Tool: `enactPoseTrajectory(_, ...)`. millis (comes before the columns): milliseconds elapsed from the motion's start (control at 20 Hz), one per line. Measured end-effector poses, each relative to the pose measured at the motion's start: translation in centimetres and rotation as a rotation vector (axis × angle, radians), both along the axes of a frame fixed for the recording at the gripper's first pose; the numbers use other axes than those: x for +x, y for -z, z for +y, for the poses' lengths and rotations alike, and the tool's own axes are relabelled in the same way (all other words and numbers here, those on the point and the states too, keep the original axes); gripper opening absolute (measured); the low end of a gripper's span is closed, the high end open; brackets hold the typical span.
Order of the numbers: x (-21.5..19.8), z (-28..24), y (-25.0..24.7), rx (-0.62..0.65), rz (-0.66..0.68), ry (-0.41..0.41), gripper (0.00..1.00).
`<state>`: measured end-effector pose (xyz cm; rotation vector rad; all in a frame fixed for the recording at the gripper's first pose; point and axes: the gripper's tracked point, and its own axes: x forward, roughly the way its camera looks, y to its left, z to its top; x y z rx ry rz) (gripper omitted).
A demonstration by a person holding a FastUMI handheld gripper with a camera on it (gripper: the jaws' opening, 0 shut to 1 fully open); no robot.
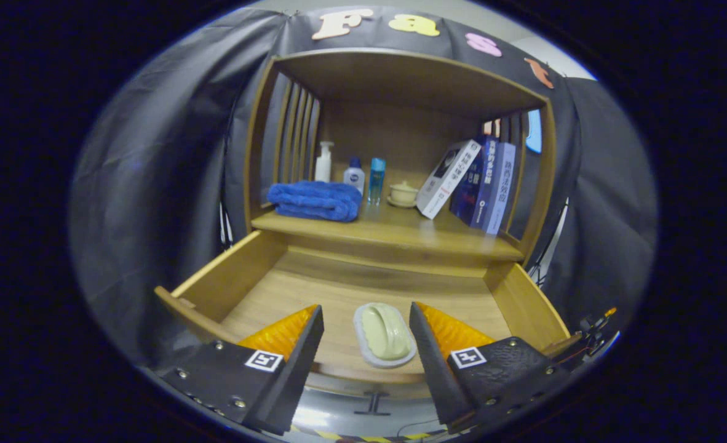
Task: Pull open the drawer, take out the items inside it, and place them on the countertop above the cabinet.
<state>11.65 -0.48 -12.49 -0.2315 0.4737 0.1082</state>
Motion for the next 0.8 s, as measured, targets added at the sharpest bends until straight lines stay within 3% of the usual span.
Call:
enactPoseTrajectory(300,5.2,-3.8,5.6,-0.048,0.238,0.058,0.85)
enactPoseTrajectory(500,6.0,-3.2,7.7,0.032,0.33,0.075,0.84)
enactPoseTrajectory(550,6.1,-3.2,7.9,0.036,0.344,0.084,0.72)
enactPoseTrajectory(650,6.3,-3.2,8.8,0.019,0.368,0.074,0.67)
enactPoseTrajectory(800,5.7,-2.8,9.1,0.041,0.406,0.085,0.27)
